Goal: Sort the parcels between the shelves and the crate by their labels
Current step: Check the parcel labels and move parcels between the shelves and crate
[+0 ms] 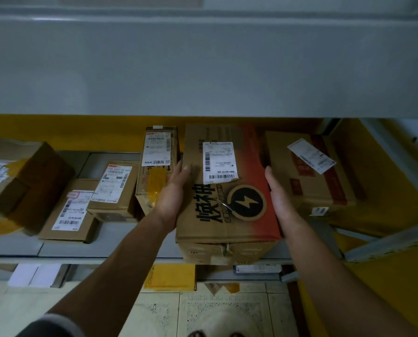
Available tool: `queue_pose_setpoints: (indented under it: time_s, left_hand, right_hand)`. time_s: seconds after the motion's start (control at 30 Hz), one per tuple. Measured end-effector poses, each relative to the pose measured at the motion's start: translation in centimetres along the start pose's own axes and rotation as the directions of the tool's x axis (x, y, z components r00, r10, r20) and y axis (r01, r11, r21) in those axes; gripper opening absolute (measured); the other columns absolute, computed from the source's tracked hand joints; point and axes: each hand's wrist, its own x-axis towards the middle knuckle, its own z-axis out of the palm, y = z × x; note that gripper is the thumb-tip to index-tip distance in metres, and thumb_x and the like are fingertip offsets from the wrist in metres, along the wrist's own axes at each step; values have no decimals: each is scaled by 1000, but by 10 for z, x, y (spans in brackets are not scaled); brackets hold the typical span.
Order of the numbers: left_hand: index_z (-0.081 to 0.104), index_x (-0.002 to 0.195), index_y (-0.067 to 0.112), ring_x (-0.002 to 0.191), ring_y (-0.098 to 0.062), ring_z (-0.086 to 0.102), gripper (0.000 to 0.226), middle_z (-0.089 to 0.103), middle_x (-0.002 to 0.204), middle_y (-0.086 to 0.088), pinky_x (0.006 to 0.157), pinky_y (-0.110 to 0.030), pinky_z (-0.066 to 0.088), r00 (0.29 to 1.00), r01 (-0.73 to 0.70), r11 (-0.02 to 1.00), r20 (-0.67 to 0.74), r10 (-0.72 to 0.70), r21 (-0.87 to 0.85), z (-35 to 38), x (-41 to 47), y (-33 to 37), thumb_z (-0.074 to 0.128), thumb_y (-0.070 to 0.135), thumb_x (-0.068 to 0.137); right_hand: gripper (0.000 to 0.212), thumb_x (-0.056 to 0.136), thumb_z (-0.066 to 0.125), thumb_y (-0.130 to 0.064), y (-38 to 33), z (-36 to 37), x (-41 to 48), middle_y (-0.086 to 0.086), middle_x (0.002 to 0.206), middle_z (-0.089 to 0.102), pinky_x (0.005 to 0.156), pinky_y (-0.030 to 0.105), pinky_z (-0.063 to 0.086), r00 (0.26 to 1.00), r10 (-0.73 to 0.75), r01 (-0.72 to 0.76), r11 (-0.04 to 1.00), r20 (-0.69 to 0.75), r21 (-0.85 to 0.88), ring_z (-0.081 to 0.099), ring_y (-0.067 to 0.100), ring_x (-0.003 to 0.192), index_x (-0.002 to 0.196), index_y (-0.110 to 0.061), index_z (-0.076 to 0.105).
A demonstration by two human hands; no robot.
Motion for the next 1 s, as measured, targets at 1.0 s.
queue_pose_setpoints:
  time_s: [1.0]
  left_hand:
    - [46, 133, 45, 118, -27, 61, 55, 61, 133, 0, 86, -35, 56, 924, -321, 905, 119, 364, -278, -3, -122, -44, 53, 19, 85]
  right_hand:
    - [50, 92, 41, -30, 67, -22, -99, 0, 137, 59, 98, 35, 51, 859, -512, 500, 831, -12, 244, 58, 19, 123, 142, -23, 46]
